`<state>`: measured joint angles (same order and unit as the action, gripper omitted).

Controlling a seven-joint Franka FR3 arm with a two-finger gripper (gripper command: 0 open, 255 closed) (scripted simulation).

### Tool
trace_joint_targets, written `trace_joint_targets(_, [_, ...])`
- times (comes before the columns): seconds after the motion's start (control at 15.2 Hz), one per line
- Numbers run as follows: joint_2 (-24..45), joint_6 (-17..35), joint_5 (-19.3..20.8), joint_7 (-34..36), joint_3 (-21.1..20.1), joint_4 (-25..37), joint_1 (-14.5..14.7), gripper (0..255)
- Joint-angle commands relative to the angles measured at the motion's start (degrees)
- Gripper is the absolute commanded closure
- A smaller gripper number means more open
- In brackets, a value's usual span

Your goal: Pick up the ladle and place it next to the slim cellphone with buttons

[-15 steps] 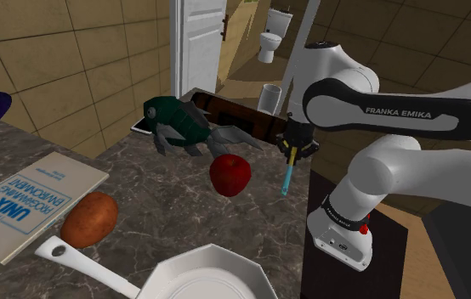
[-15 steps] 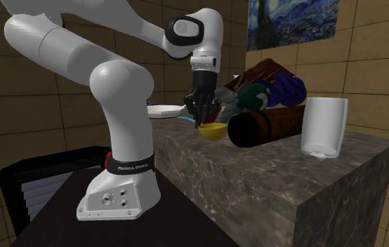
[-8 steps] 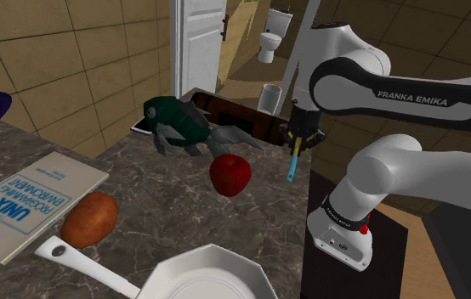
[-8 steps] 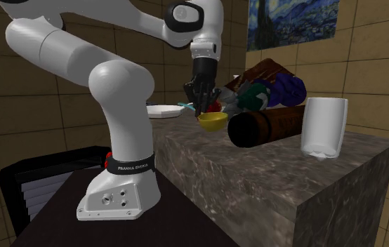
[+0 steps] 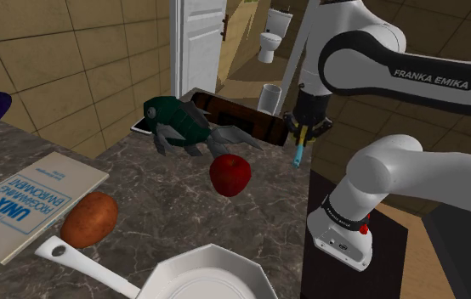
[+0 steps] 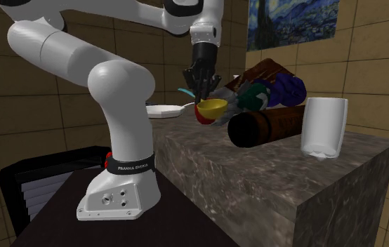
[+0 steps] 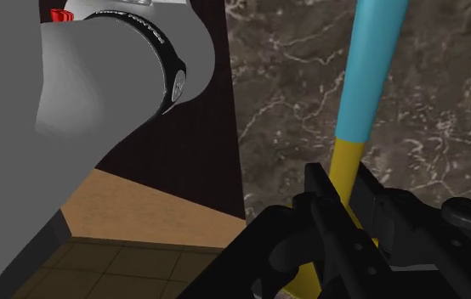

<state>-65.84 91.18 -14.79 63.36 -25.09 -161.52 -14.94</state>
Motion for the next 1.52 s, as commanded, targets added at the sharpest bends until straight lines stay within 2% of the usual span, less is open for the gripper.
trace_joint_targets(0.0, [0.18,-1.51,0.75,-0.19,0.70,1.73,-0.44,255])
trace_joint_targets(0.2, [0.41,-3.27,1.52,-0.36,1.45,3.76,-0.86,255])
trace_joint_targets(0.46, [11.76,3.45,1.91,-0.42,-0.92,9.01,-5.04,255])
trace_joint_targets(0.79, [25.16,9.39,3.65,0.77,-4.33,17.07,-10.17,255])
trace_joint_targets(1.12, [38.10,12.86,7.20,3.55,-8.22,26.56,-15.04,255])
trace_joint_targets(1.45, [51.42,13.92,13.12,8.08,-12.37,37.54,-19.02,255])
